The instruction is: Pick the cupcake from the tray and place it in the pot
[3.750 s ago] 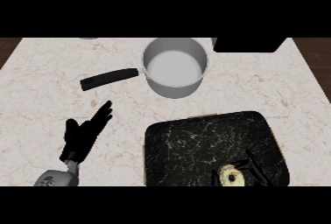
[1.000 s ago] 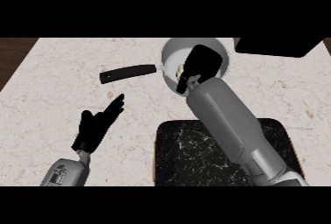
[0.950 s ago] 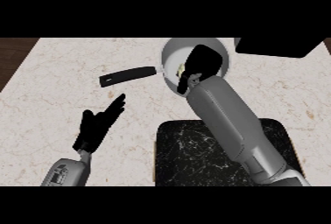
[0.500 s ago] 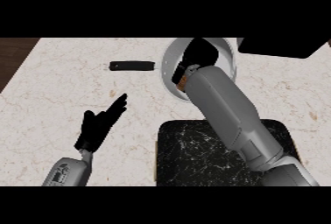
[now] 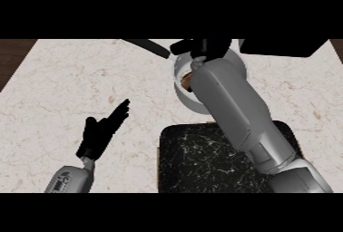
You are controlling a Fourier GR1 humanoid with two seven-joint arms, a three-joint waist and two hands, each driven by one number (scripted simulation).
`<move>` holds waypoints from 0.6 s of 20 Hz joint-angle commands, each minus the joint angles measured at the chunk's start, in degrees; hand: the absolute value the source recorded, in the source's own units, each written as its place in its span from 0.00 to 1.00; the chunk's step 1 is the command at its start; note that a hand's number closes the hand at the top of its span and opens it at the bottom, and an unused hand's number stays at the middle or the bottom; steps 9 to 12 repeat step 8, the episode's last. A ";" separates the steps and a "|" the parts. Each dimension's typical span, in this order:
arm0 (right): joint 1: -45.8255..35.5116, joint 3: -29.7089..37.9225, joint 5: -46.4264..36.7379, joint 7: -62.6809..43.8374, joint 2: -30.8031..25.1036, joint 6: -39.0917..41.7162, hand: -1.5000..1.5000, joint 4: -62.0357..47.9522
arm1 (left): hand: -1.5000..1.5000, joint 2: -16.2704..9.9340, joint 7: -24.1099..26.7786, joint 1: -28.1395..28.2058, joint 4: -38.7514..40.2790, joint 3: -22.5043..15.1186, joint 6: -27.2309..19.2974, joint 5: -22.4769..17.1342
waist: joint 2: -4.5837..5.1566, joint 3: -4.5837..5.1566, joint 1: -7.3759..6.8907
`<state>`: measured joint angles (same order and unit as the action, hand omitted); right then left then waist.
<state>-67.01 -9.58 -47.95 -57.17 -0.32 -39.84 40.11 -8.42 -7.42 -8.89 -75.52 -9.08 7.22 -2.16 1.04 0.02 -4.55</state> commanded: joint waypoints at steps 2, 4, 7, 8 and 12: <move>-0.48 1.03 -6.07 -5.14 0.30 -17.93 0.00 0.29 | 0.50 -1.84 0.99 1.71 0.25 1.84 0.42 -0.51 | -0.78 0.04 2.21; 1.00 -0.85 -6.85 -6.34 0.30 -22.24 0.00 1.66 | 0.50 -0.66 0.83 1.31 0.71 1.10 0.00 -0.10 | -0.93 0.03 2.50; 2.05 -0.27 -8.62 -6.87 0.30 -24.69 0.00 4.52 | 0.50 -1.96 1.89 5.26 -0.80 1.94 0.46 -0.61 | -1.24 0.01 3.37; 5.61 -0.48 -8.98 -5.26 0.30 -25.38 0.00 6.93 | 0.50 -1.41 -0.61 1.66 -0.58 2.95 -0.31 -1.20 | -1.31 -0.03 4.57; 5.61 -0.48 -8.98 -5.26 0.30 -25.38 0.00 6.93 | 0.50 -1.41 -0.61 1.66 -0.58 2.95 -0.31 -1.20 | -1.31 -0.03 4.57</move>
